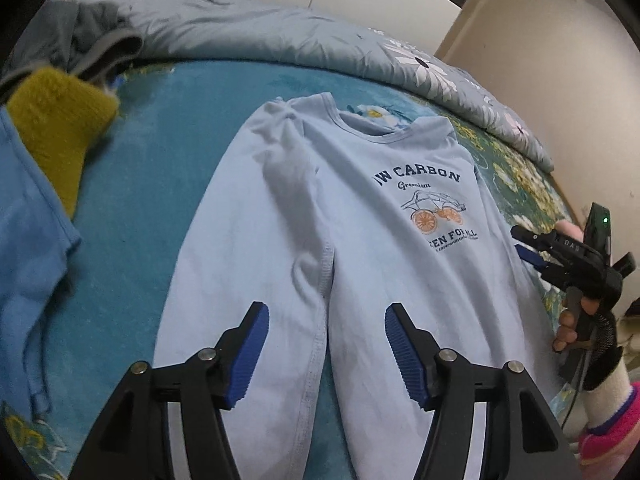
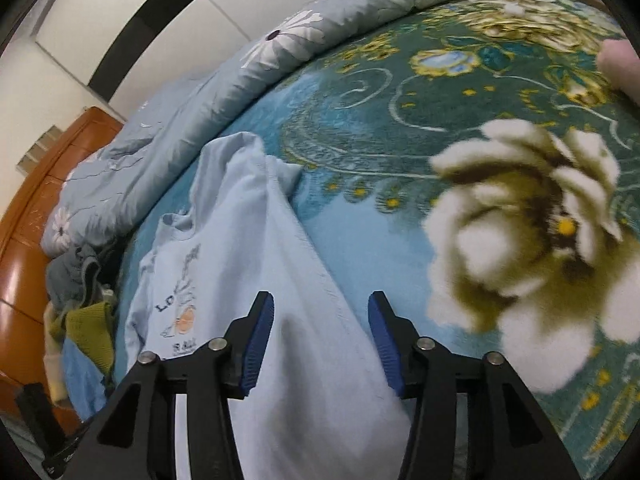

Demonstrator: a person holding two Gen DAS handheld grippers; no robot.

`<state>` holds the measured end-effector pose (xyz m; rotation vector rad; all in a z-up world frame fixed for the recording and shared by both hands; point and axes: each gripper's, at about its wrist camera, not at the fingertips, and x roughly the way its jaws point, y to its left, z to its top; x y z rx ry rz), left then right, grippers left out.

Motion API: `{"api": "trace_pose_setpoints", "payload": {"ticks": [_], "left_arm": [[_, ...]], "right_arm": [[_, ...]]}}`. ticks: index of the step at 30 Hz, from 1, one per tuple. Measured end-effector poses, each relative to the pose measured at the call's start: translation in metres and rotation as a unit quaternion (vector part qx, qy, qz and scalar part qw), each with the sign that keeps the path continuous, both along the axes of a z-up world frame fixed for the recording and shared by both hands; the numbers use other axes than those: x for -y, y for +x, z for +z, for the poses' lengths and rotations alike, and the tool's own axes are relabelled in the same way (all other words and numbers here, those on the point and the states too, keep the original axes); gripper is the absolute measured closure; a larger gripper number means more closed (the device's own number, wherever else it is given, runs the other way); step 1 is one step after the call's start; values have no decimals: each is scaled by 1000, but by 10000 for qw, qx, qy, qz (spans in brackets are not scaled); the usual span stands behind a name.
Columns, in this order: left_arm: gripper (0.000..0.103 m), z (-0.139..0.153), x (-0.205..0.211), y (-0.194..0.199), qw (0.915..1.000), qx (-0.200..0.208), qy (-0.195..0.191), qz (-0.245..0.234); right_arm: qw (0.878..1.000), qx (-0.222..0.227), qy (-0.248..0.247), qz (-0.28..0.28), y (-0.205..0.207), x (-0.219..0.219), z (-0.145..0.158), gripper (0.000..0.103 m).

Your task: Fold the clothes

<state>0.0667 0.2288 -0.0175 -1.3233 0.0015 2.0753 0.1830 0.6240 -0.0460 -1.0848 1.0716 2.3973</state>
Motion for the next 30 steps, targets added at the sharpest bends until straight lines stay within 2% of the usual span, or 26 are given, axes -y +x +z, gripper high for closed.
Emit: {"api": "trace_pose_setpoints", "payload": {"ticks": [5, 6, 7, 8, 9, 15, 21, 26, 28, 30], "left_arm": [[39, -6, -2, -8, 9999, 72, 84, 18], [39, -7, -3, -9, 9999, 84, 103, 13], [39, -8, -5, -9, 9999, 96, 107, 4], [39, -9, -5, -10, 9999, 101, 107, -9], [39, -9, -5, -11, 9999, 100, 116, -24], [39, -7, -2, -17, 9997, 93, 209, 48], [38, -3, 5, -23, 9993, 76, 311, 204], [38, -1, 18, -29, 9985, 72, 347, 417], [38, -2, 16, -29, 9984, 100, 365, 413], [38, -2, 11, -28, 9987, 111, 368, 339]], "right_arm": [[9995, -41, -28, 314, -15, 6, 1, 53], [9994, -37, -35, 355, -19, 7, 0, 65], [9992, 8, -28, 393, -22, 9, 0, 85], [9991, 46, -21, 429, -25, 10, -1, 94], [9990, 32, -14, 454, -27, 11, 0, 98], [9957, -511, -7, 779, -49, 32, 31, 99], [9776, -906, -253, 1881, -87, 97, 47, 99], [9481, -692, -356, 3083, -99, 164, 30, 99], [9420, -424, -293, 3317, -95, 181, 16, 98], [9425, -265, -358, 3313, -88, 184, 6, 96]]}}
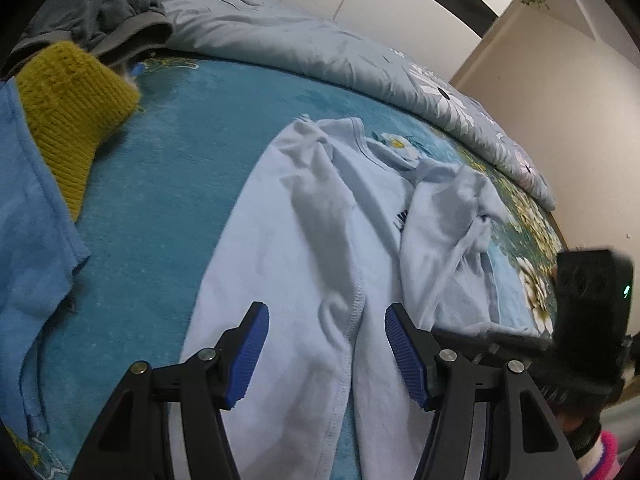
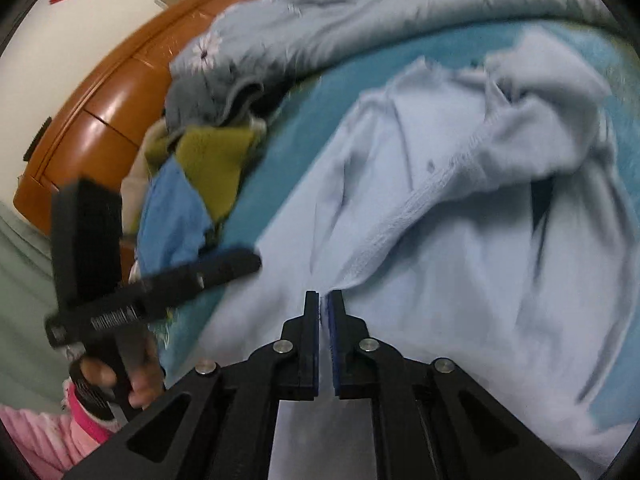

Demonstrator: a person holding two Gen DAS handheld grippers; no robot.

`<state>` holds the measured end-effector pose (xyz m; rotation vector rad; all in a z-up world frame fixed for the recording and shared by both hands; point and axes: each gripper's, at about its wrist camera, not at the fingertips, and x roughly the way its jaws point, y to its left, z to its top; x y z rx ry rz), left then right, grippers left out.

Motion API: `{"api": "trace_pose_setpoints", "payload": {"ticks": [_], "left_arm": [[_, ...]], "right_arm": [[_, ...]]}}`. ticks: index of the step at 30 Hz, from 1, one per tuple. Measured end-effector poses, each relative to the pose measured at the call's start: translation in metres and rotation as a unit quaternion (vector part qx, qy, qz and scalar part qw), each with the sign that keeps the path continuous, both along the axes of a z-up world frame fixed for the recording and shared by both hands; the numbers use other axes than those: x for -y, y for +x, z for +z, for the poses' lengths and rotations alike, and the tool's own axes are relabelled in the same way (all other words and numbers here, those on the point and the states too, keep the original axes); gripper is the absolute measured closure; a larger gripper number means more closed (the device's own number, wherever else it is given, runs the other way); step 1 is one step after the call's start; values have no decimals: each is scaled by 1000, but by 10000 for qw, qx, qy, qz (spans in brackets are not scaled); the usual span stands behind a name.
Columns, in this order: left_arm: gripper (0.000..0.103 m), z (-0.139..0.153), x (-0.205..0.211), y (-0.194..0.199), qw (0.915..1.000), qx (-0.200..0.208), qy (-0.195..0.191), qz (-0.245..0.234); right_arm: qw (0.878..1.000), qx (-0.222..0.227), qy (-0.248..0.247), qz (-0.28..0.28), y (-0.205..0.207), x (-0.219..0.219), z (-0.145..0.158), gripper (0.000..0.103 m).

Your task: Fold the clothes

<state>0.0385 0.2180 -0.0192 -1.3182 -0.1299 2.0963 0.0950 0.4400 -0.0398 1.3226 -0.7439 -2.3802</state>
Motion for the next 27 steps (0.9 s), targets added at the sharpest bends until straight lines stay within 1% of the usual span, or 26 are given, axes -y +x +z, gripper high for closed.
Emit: {"api": "trace_pose_setpoints", "payload": {"ticks": [2, 4, 5, 7, 8, 9, 10, 13, 16, 18, 19, 20, 21, 22, 23, 25, 27], "left_arm": [[38, 1, -7, 3, 9999, -10, 36, -143], [38, 1, -14, 6, 9996, -44, 51, -264], [38, 1, -17, 6, 9995, -62, 48, -307], [38, 0, -21, 7, 9994, -74, 37, -337], [38, -1, -21, 7, 9995, -58, 23, -325], [38, -2, -21, 6, 9995, -41, 4, -303], [38, -3, -21, 5, 9996, -28, -14, -279], [38, -6, -14, 2, 9998, 1, -44, -215], [38, -7, -6, -4, 9999, 29, -61, -96], [38, -8, 0, -6, 10000, 39, -71, -18], [38, -8, 5, -8, 9999, 33, -90, 37], [38, -8, 9, -9, 9999, 29, -112, 90], [38, -8, 12, -10, 9998, 29, -126, 133], [38, -8, 15, -12, 9997, 30, -137, 179], [38, -8, 19, -13, 9996, 30, -145, 222], [38, -8, 24, -16, 9995, 33, -139, 296], [38, -8, 27, -17, 9993, 36, -136, 337]], "right_arm": [[9999, 94, 57, -49, 8, -1, -3, 95], [9999, -50, 104, -72, 24, -8, 5, 92], [9997, -192, 90, -150, 33, -16, 14, 89], [9983, -443, 148, -356, 49, -32, 30, 75], [9968, -523, 267, -540, 54, -43, 37, 72], [9938, -509, 468, -875, 58, -59, 40, 69], [9894, -474, 650, -1206, 61, -75, 43, 69], [9744, 31, 847, -2084, 61, -121, 29, 69], [9683, 460, 859, -2301, 52, -139, 7, 69], [9677, 581, 798, -2318, 44, -141, -4, 69], [9681, 563, 730, -2330, 42, -140, -6, 67], [9688, 514, 646, -2337, 41, -140, -6, 67], [9713, 438, 485, -2285, 40, -138, -6, 72], [9736, 365, 329, -2230, 38, -137, -5, 92], [9755, 319, 228, -2166, 37, -134, -6, 101], [9761, 307, 382, -2119, 38, -131, -2, 101], [9750, 253, 586, -2126, 45, -137, 8, 101]]}}
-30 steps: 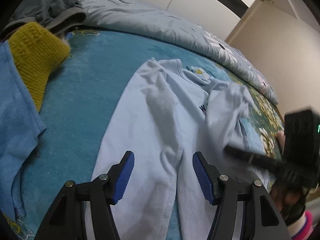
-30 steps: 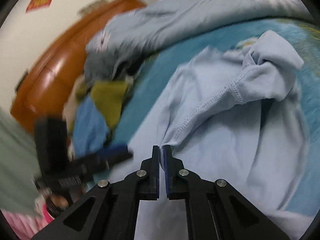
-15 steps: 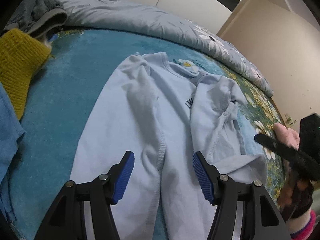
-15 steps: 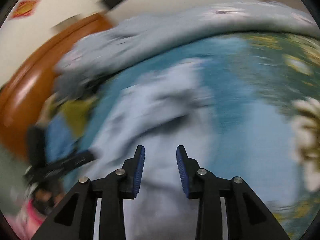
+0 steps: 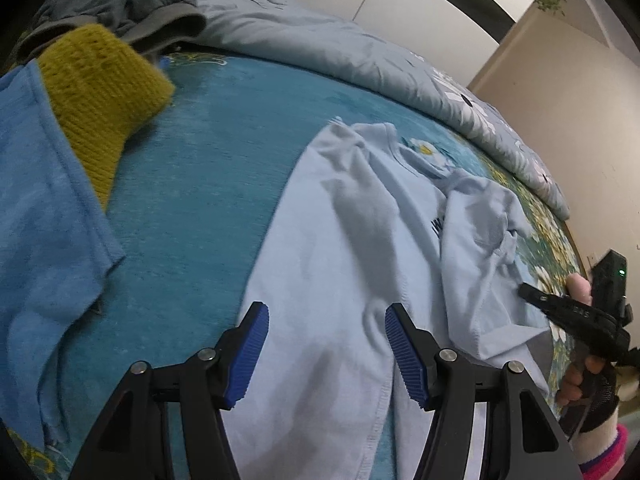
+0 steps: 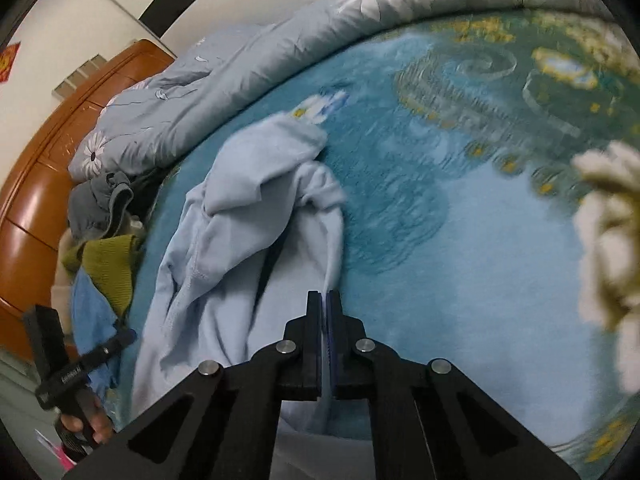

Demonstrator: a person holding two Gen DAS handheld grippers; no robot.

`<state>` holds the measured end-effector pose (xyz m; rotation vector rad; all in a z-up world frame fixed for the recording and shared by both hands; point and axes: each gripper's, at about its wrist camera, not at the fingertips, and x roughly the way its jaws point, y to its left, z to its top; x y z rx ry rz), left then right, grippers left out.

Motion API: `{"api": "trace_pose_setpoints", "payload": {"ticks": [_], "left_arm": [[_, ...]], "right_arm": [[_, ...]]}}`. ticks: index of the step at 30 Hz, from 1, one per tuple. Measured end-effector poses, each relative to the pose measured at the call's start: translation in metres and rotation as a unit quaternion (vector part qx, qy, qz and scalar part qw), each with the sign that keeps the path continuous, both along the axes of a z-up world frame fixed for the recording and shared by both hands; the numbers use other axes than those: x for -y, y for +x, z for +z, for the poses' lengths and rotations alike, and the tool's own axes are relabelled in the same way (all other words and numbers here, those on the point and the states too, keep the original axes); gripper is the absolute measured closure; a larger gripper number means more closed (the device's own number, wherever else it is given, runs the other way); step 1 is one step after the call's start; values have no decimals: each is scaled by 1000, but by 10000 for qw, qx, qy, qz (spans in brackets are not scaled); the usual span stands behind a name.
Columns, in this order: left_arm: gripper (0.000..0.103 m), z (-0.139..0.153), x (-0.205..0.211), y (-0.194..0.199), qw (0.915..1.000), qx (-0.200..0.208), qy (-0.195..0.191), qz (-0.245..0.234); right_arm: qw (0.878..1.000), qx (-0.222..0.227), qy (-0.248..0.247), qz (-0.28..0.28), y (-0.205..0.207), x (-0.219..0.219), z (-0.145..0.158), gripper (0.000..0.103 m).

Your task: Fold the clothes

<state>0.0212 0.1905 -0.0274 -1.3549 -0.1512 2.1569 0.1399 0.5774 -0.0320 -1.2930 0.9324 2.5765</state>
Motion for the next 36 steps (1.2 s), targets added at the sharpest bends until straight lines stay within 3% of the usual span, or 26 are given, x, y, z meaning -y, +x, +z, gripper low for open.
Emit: {"api": "trace_pose_setpoints", "payload": {"ticks": [4, 6, 8, 11, 18, 22, 26, 29, 31, 36], "left_arm": [[38, -1, 6, -3, 10000, -9, -33, 77], [38, -3, 9, -6, 9999, 0, -59, 144], [38, -5, 12, -8, 9998, 14, -82, 203], [38, -8, 10, -10, 9997, 48, -121, 225], [38, -8, 6, -8, 9997, 44, -222, 110], [38, -7, 15, -9, 9995, 34, -254, 172], [38, -10, 18, -12, 9993, 60, -280, 223], [38, -12, 16, -13, 9993, 91, -300, 202], [38, -15, 14, -12, 9993, 115, -313, 168], [38, -18, 11, -9, 9992, 141, -357, 59]], "right_arm": [[9948, 143, 933, -372, 23, -42, 30, 102], [9876, 201, 1315, -835, 39, -75, 48, 102], [9842, 202, 1274, -1210, 56, -105, 62, 101], [9907, -141, 659, -1178, 70, -117, 61, 99], [9999, 39, -30, -130, 24, -63, 4, 99], [9993, 99, -297, 221, -2, -32, -20, 80], [9981, -3, -487, 378, -6, -10, -27, 75], [9951, -129, -812, 547, -5, 2, -28, 78], [9958, -52, -654, 632, -3, 13, -28, 99], [9986, 55, -154, 504, 2, 3, -11, 101]]}}
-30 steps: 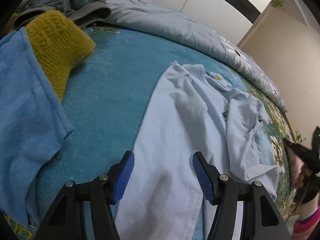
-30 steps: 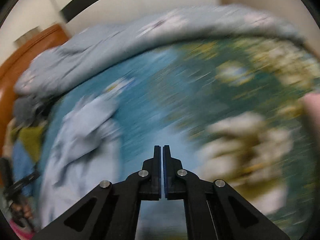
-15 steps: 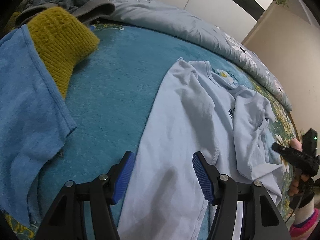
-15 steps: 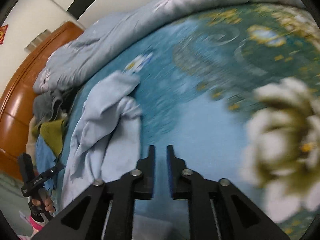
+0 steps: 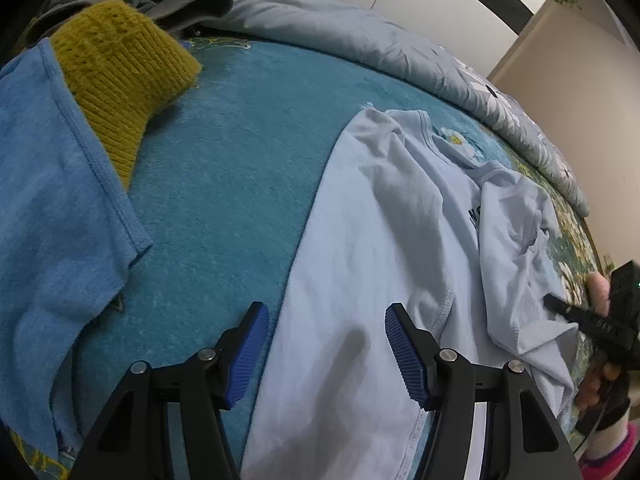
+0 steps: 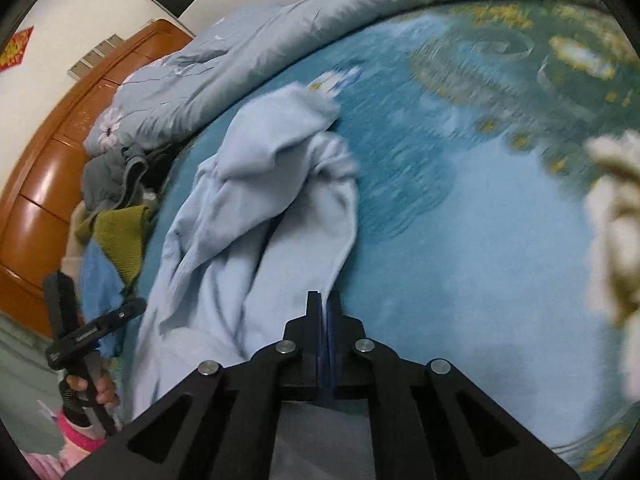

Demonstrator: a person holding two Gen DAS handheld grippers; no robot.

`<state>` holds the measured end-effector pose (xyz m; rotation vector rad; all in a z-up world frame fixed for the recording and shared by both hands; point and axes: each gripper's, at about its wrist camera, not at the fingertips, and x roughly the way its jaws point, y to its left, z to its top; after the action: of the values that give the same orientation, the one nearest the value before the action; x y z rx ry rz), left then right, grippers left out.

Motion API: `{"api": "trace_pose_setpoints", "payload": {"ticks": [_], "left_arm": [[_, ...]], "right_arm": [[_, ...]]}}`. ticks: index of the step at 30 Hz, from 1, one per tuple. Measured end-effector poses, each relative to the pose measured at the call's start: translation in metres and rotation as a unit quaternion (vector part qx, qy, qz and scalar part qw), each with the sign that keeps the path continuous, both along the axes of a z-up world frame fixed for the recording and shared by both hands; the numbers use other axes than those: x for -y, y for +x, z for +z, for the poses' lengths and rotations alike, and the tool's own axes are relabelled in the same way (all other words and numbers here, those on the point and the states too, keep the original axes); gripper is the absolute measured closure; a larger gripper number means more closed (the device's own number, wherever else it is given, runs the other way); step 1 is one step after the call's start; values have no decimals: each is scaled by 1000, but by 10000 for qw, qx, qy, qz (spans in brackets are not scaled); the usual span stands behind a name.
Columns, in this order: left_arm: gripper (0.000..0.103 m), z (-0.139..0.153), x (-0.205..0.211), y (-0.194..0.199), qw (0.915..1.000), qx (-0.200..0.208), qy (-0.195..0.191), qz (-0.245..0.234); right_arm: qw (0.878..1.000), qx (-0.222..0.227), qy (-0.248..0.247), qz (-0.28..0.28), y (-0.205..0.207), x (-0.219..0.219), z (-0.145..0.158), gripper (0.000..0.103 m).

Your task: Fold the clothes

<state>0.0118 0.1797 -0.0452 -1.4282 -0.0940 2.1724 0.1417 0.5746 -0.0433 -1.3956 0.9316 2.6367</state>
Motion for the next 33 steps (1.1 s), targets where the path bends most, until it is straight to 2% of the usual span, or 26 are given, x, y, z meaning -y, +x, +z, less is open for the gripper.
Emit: {"api": "trace_pose_setpoints", "payload": {"ticks": [2, 4, 7, 10, 13, 15, 18, 24, 26, 27, 28, 30, 31, 32, 33], "left_arm": [[38, 0, 1, 0, 10000, 4, 11, -9], [38, 0, 2, 0, 10000, 10, 3, -5], [38, 0, 3, -1, 10000, 27, -3, -2], [38, 0, 1, 0, 10000, 22, -60, -34], [38, -1, -3, 0, 9998, -3, -172, -77], [38, -2, -6, 1, 9996, -41, -267, -112], [38, -1, -8, 3, 9993, -60, -324, -150], [38, 0, -6, 7, 9993, -30, -322, -207], [38, 0, -7, 10, 9991, -28, -325, -279], [38, -1, -7, 13, 9991, -21, -309, -306], [39, -1, -7, 16, 9990, -14, -292, -332], [39, -2, -9, 20, 9987, -84, -324, -373], [44, -2, -11, 23, 9984, -146, -382, -397], [58, -2, -12, 26, 9980, -198, -436, -409], [67, -2, -12, 28, 9977, -242, -487, -410]], "right_arm": [[9995, 15, 314, -9, 2, -9, 13, 102], [9954, 92, 947, -70, 6, -21, 30, 102], [9837, 178, 1700, -552, 20, -56, 58, 102], [9528, 259, 2706, -1348, 38, -97, 92, 102], [9134, 228, 3469, -2117, 50, -135, 124, 101], [9112, 181, 3397, -2324, 52, -152, 132, 101], [8951, 262, 3760, -2381, 48, -151, 126, 101], [9122, 502, 3542, -1998, 46, -140, 95, 99], [9143, 409, 3517, -1967, 52, -129, 95, 85], [9143, 320, 3518, -1980, 58, -124, 97, 65], [9130, 173, 3529, -2042, 65, -117, 101, 50], [9135, -143, 3476, -2109, 79, -103, 110, 48], [9158, -253, 3411, -2105, 84, -98, 112, 47], [9199, -368, 3311, -2070, 90, -89, 114, 46], [9240, -423, 3221, -2017, 93, -83, 114, 44]]}}
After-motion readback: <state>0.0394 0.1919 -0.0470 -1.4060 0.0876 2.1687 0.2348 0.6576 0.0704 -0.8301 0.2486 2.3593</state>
